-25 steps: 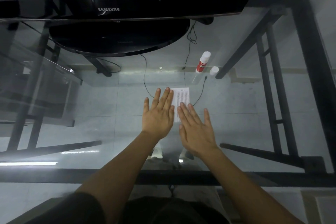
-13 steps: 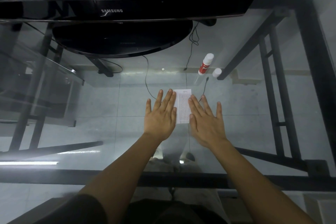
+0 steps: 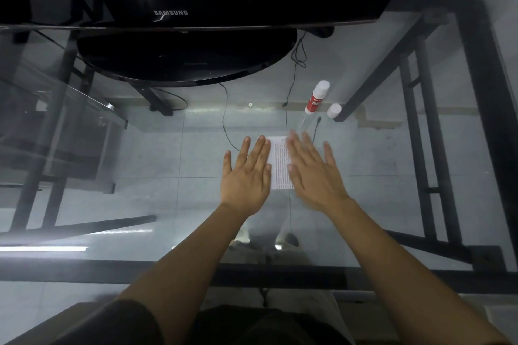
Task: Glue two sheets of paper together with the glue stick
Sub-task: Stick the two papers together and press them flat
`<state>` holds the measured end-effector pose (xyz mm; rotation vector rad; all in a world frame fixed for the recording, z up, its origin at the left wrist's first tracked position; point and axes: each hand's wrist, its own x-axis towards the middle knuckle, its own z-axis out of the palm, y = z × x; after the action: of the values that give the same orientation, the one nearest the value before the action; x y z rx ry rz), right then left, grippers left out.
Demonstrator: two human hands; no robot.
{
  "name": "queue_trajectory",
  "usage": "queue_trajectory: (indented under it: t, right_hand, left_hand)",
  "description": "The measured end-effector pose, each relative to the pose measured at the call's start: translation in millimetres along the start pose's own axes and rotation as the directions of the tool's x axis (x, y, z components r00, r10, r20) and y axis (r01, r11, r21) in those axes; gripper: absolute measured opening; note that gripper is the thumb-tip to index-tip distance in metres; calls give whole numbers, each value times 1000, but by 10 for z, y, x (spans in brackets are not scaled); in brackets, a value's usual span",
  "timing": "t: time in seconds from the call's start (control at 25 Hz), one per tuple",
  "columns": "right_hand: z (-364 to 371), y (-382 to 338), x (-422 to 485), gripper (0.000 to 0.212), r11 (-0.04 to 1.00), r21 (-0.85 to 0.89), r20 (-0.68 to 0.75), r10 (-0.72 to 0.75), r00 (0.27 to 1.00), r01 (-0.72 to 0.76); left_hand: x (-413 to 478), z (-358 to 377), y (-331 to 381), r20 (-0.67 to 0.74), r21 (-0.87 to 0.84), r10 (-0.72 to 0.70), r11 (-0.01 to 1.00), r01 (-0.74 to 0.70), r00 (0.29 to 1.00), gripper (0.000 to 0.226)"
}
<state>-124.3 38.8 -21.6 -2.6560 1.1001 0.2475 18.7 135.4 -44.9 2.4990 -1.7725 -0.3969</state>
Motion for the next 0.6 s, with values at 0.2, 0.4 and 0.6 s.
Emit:
queue_trajectory:
  t: [0.2, 0.4, 0.6]
  right_hand:
    - [125, -68, -37, 57, 996, -92, -18, 6, 1000, -7]
    - [155, -116, -34, 61, 984, -169, -40, 51, 998, -57]
    - [138, -113, -36, 59, 992, -112, -20, 56, 998, -58]
  left_hand:
    - [2, -32, 11, 28, 0, -3, 1000, 3, 1000, 53]
    - [1, -81, 96, 72, 39, -72, 997, 69, 995, 56]
    - [-3, -143, 92, 127, 18, -56, 998, 55, 990, 55]
